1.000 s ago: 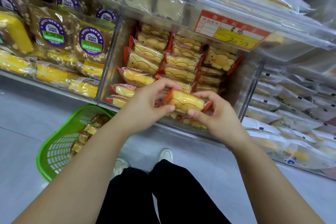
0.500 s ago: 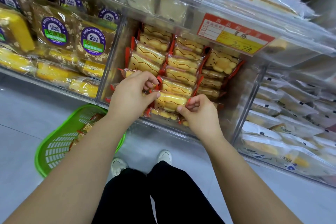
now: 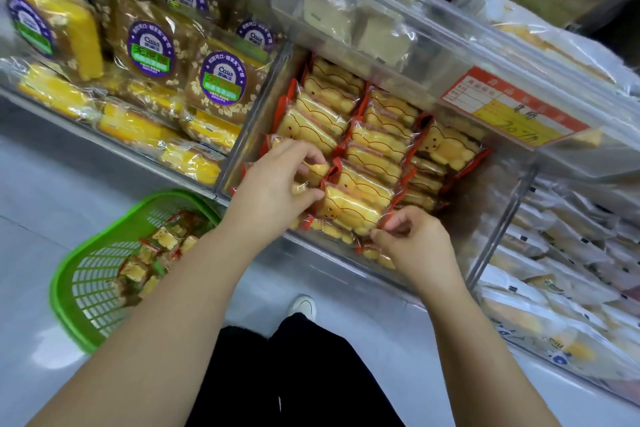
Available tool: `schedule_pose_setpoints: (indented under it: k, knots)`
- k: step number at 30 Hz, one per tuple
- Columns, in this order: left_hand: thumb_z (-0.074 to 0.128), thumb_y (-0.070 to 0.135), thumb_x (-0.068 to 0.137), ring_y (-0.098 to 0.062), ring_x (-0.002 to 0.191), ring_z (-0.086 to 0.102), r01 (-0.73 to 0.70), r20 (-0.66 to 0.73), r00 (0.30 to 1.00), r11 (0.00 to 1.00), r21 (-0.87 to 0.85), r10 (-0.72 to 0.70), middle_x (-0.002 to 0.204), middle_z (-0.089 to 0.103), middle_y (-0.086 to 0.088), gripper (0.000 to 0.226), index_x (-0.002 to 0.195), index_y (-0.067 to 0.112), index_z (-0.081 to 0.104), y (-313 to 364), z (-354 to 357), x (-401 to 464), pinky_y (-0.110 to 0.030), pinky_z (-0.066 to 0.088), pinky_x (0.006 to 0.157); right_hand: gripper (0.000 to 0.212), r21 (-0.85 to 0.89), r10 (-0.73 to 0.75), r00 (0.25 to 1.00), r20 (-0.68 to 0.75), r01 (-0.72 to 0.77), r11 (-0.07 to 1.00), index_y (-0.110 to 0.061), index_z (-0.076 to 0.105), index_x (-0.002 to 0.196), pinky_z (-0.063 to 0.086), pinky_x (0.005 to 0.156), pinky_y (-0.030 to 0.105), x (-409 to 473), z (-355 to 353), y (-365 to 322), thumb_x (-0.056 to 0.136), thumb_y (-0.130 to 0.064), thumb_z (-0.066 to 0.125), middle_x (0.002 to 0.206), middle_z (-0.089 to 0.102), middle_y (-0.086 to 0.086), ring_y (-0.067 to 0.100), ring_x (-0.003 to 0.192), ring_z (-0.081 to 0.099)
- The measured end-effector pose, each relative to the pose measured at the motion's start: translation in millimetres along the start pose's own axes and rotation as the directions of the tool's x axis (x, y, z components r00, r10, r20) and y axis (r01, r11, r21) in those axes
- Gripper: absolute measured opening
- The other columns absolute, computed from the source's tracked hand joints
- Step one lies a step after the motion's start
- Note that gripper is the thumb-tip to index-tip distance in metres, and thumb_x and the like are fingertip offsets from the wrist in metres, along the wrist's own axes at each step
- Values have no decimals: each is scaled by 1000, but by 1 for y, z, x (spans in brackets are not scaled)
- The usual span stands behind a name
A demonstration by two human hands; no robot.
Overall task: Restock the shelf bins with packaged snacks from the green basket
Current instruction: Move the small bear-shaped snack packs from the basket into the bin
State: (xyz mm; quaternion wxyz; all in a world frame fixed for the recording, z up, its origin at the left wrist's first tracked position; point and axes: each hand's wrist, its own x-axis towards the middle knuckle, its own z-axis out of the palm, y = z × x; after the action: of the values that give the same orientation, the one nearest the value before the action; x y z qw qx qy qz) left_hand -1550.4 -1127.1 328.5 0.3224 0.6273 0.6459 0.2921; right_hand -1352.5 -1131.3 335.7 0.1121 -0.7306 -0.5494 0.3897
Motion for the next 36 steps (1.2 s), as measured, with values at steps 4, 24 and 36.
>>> schedule_pose_setpoints:
  k: [4,24,36]
  knots:
    - [68,16,80,2,77,58,71,-256,954,946,-316,-157,87,63,17,24,88,36,59,-31,-41,-46,-6,43,69,22,72,-225,974,-37,228,971,-20,51,66,41,51,13,-21,-1,-48,78,-14,69,64,56,-6,2,56,48]
    - [64,12,84,-24,90,64,862,-33,271,257,-437,-962,100,68,-9,20,104,11,63,-464,60,-276,-28,46,78,28,-530,122,542,831,707,467,-11,61,111,46,81,28,94,515,31,85,-20,58,113,66,17,29,105,61]
    - [69,21,78,-29,120,47,878,-116,469,450,161,-875,136,42,-11,71,138,14,32,-685,166,-213,-41,41,95,65,-587,-167,645,746,755,292,-6,36,132,38,102,37,217,715,94,83,-36,65,133,42,19,35,124,42]
